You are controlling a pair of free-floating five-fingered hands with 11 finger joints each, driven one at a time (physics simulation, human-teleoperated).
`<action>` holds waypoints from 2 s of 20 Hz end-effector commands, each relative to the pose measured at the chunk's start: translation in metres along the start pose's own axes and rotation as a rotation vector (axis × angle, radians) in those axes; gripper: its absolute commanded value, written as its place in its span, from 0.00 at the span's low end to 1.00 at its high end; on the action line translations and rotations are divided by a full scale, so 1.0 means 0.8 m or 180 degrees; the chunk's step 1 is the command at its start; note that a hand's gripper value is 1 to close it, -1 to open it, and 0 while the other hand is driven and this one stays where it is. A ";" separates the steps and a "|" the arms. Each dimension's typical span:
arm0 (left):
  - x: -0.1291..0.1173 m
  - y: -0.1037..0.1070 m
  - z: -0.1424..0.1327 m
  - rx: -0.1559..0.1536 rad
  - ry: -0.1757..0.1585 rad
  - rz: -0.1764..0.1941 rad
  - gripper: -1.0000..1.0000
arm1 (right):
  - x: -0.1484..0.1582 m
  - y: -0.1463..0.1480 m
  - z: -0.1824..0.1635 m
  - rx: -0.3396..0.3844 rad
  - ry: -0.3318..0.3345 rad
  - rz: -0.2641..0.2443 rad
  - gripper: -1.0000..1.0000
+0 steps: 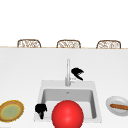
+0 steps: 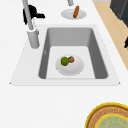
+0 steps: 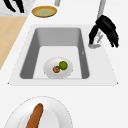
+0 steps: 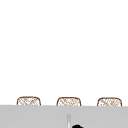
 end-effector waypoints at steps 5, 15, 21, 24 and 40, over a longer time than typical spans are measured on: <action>0.000 0.000 0.000 0.0000 0.0000 0.0000 0.50 | -0.003 0.005 0.005 -0.0036 -0.0647 -0.0192 0.00; 0.000 0.000 0.000 0.0000 0.0000 0.0000 0.50 | -0.008 0.021 0.005 -0.0286 -0.1299 -0.0450 0.00; 0.000 0.000 0.000 0.0000 0.0000 0.0000 0.50 | -0.020 0.027 -0.001 -0.0463 -0.1604 -0.0888 0.00; 0.000 0.000 0.000 0.0000 0.0000 0.0000 0.50 | -0.038 0.029 0.001 -0.0457 -0.1824 -0.1054 0.00; 0.000 0.000 0.000 0.0000 0.0000 0.0000 0.50 | -0.040 0.014 -0.066 -0.0274 -0.1974 -0.1078 1.00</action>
